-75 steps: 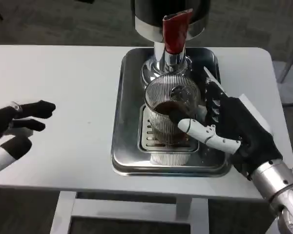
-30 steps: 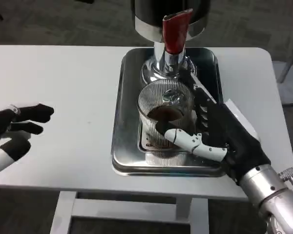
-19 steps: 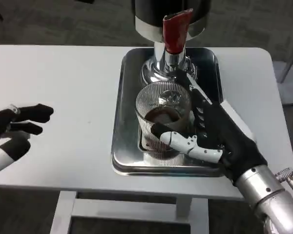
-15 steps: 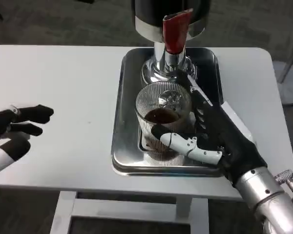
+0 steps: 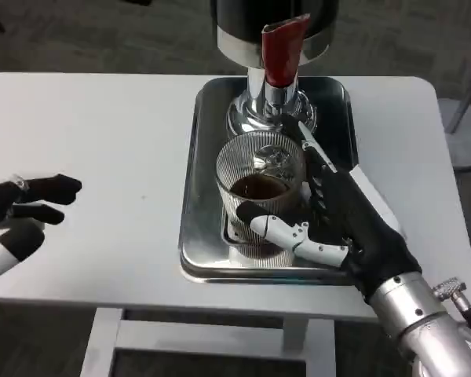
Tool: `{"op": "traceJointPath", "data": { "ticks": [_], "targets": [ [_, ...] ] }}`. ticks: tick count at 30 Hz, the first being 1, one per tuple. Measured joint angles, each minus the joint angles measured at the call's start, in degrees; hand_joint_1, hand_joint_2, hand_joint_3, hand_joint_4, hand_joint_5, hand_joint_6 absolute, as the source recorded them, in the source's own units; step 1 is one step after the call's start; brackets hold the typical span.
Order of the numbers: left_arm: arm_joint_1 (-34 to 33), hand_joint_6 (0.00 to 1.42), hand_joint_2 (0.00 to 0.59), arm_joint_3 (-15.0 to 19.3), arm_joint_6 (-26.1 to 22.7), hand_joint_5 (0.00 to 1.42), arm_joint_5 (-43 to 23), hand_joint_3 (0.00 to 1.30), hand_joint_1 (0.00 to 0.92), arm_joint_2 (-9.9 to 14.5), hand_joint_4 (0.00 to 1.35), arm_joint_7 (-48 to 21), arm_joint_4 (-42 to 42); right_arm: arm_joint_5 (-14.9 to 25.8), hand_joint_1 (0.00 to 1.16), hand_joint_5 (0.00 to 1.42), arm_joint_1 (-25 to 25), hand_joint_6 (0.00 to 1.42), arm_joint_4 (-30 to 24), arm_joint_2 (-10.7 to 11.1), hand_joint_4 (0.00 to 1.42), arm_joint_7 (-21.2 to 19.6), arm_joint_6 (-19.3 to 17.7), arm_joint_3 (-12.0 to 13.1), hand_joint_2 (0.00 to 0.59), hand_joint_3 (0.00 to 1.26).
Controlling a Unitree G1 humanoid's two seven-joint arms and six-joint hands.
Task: Grasp the cup under the faucet to collect the drink, then remove the cup.
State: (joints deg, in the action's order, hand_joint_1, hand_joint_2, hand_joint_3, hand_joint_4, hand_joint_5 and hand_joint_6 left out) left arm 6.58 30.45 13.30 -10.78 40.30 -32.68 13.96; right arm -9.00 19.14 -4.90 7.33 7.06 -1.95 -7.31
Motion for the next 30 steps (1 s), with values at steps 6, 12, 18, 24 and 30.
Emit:
{"op": "traceJointPath", "data": {
  "ticks": [6, 12, 18, 24, 30],
  "targets": [
    [0.1, 0.35, 0.068, 0.0, 0.0, 0.33, 0.0, 0.31, 0.000, 0.0, 0.27, 0.0, -0.6, -0.7, 0.73, 0.05, 0.0, 0.27, 0.2, -0.5, 0.00, -1.0, 0.0, -0.6, 0.212, 0.00],
    [0.4, 0.35, 0.069, 0.1, 0.0, 0.33, 0.0, 0.31, 0.000, 0.0, 0.27, -0.4, -1.2, -1.0, 0.73, 0.11, 0.1, 0.31, 0.8, -1.5, 0.05, -2.2, 0.0, -1.8, 0.212, 0.00],
    [0.6, 0.35, 0.069, 0.4, 0.0, 0.33, 0.0, 0.31, 0.000, 0.1, 0.27, -0.6, -1.4, -2.3, 0.73, 0.14, 0.2, 0.34, 0.8, -2.1, 0.09, -2.9, -0.2, -2.7, 0.212, 0.00],
    [0.6, 0.35, 0.067, 0.4, 0.0, 0.33, 0.0, 0.32, 0.000, 0.1, 0.28, -0.6, -1.5, -5.5, 0.74, 0.18, -0.3, 0.36, 0.7, -2.4, 0.12, -5.3, -1.6, -3.4, 0.216, 0.00],
    [1.0, 0.35, 0.067, 0.4, 0.0, 0.33, 0.0, 0.32, 0.000, 0.1, 0.28, -0.6, -1.5, -8.5, 0.73, 0.22, -1.3, 0.38, 0.5, -3.2, 0.18, -8.8, -2.4, -4.0, 0.234, 0.03]
  ]
}}
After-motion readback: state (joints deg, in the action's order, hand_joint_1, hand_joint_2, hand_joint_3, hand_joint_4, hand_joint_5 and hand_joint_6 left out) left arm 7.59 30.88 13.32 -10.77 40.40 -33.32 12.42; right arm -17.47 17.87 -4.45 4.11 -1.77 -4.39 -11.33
